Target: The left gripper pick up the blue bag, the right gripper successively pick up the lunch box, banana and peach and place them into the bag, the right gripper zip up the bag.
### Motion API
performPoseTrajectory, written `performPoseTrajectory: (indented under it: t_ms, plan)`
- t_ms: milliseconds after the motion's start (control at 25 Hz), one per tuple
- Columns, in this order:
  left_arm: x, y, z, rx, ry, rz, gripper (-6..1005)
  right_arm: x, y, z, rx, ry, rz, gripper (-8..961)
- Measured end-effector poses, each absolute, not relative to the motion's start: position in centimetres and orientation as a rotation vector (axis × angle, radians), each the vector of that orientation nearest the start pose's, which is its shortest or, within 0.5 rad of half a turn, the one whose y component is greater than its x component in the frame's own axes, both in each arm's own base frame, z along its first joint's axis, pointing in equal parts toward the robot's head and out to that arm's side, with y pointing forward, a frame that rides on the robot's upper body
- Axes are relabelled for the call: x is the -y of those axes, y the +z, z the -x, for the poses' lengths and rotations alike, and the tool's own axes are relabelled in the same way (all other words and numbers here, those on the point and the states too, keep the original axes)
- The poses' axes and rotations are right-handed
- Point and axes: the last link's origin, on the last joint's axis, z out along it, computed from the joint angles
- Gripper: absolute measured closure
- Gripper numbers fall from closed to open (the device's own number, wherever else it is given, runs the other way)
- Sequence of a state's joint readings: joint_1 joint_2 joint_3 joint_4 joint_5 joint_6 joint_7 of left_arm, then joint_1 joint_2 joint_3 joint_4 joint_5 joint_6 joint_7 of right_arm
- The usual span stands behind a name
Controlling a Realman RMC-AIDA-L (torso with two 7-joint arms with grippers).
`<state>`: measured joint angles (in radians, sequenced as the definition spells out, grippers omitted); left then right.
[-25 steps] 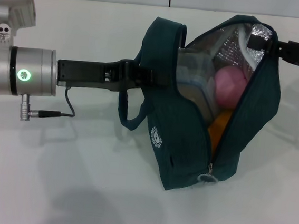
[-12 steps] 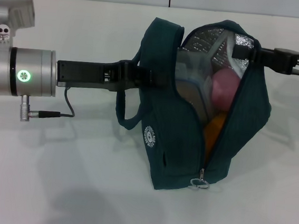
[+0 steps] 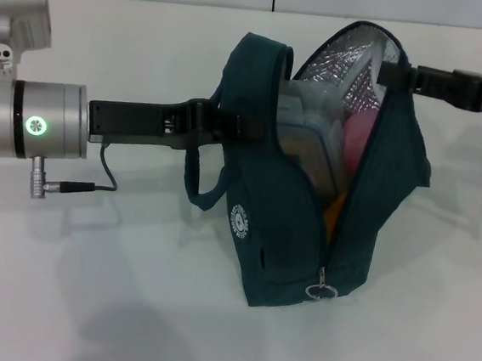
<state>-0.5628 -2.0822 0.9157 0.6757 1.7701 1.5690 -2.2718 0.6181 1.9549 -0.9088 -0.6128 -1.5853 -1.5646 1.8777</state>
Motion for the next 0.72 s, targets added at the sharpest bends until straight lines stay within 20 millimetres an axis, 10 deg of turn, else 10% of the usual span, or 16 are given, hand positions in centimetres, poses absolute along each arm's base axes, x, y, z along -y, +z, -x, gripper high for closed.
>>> performPoseTrajectory:
  t_ms: [440, 720]
  plan:
    - [-33.8, -1.1, 21.7, 1.772, -0.97, 2.533, 963, -36.5, 5.4, -19.8, -1.032, 1.204, 2.667, 138]
    - [-33.7, -1.0, 21.9, 1.776, -0.97, 2.52, 964, -35.2, 6.3, -19.2, -0.865, 1.299, 2.73, 140]
